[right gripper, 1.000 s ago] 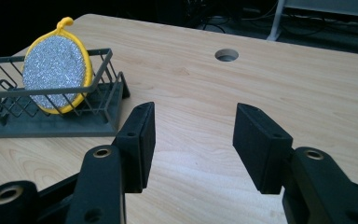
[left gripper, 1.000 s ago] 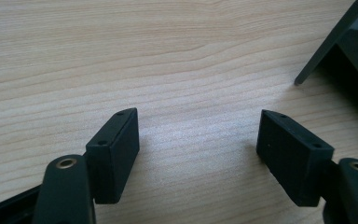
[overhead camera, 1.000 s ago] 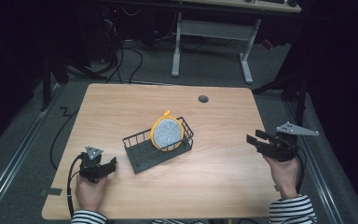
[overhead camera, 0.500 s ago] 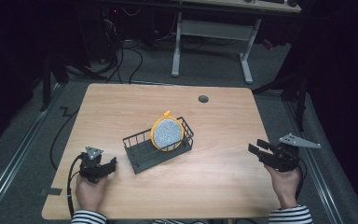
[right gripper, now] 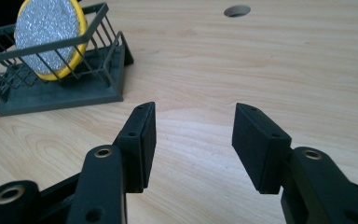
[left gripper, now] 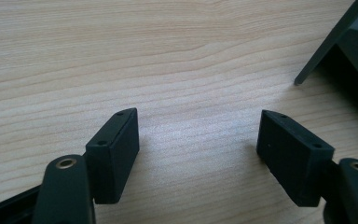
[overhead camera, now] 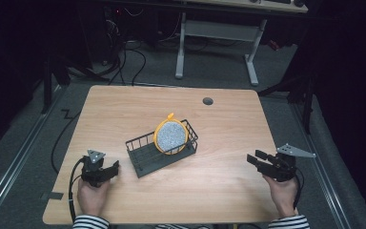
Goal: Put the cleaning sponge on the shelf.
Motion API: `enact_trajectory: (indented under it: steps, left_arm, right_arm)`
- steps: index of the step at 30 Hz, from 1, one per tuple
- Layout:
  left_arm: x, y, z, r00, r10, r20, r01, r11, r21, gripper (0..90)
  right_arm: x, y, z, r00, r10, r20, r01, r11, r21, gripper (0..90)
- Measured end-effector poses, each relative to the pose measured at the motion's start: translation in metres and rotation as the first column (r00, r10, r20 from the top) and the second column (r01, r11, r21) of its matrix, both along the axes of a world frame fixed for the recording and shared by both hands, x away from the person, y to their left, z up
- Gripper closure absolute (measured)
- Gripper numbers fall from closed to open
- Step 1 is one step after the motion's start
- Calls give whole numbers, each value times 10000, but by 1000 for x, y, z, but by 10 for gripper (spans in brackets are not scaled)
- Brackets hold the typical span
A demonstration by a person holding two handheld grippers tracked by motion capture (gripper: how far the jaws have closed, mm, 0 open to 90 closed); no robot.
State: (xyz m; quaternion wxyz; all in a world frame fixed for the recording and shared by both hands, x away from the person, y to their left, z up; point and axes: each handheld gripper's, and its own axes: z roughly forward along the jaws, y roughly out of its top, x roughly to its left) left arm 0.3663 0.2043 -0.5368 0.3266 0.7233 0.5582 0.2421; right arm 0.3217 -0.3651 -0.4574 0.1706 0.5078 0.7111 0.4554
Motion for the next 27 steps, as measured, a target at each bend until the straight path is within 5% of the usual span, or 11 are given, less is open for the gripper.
enact_trajectory:
  steps: [27]
  left_arm:
    - [0, 0, 0, 10000, 0, 0, 0, 10000, 19, 302]
  right_arm:
    - [10, 26, -46, 9978, 320, -577, -346, 9984, -447, 478]
